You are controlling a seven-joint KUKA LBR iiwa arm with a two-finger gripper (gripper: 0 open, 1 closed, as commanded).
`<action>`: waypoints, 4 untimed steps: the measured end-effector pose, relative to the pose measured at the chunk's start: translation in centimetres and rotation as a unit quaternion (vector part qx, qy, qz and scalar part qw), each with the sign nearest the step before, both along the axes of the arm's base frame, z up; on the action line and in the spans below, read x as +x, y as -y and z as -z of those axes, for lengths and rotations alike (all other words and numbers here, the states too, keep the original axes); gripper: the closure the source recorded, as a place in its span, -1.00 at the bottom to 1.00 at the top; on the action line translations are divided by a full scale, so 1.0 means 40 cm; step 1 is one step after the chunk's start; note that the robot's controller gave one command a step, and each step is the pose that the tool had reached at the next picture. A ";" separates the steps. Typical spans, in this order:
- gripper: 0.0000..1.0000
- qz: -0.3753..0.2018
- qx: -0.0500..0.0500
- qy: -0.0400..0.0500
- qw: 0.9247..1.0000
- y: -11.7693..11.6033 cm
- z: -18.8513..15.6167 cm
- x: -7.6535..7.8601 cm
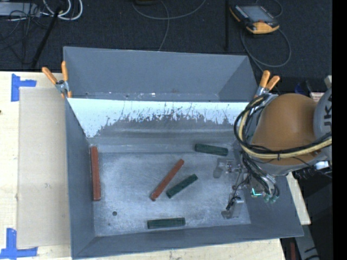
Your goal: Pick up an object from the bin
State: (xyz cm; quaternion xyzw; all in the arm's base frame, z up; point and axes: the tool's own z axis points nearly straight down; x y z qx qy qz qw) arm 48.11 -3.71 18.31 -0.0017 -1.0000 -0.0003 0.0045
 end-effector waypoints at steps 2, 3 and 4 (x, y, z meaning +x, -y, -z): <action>-1.00 -0.305 0.002 0.004 0.952 -0.196 0.289 0.231; 1.00 -0.303 0.002 0.004 0.953 -0.195 0.285 0.232; 1.00 -0.596 0.003 0.004 0.803 -0.191 0.176 0.177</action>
Offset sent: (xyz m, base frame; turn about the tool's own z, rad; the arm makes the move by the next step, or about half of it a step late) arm 0.0601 0.0597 -0.0544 -0.2252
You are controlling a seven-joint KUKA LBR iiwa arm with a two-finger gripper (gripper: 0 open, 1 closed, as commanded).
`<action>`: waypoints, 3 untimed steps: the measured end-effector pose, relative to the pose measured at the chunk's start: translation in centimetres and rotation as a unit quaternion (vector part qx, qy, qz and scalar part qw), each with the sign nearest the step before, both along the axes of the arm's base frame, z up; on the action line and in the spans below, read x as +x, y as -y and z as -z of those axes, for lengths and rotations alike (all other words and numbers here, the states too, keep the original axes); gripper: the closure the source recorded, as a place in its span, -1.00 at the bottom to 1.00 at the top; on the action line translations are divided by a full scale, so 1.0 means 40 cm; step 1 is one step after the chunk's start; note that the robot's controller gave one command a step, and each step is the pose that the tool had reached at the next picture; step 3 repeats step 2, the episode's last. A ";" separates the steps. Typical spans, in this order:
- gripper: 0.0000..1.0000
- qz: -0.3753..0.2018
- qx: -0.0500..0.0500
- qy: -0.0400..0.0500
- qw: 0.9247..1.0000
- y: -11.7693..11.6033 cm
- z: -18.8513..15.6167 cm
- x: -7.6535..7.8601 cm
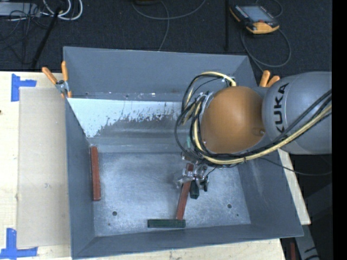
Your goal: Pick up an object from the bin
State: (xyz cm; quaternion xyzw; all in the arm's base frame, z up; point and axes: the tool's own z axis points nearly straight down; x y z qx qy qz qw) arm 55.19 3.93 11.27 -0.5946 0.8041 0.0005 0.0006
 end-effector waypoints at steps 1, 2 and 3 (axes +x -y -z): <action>1.00 -0.162 0.000 0.002 0.987 0.018 -0.189 0.126; 1.00 -0.165 0.000 0.002 0.986 0.022 -0.316 0.147; 1.00 -0.165 0.000 0.002 0.986 0.022 -0.316 0.147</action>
Offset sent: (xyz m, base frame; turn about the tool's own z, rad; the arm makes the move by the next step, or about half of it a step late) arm 0.0491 -0.0079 0.0744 -0.3286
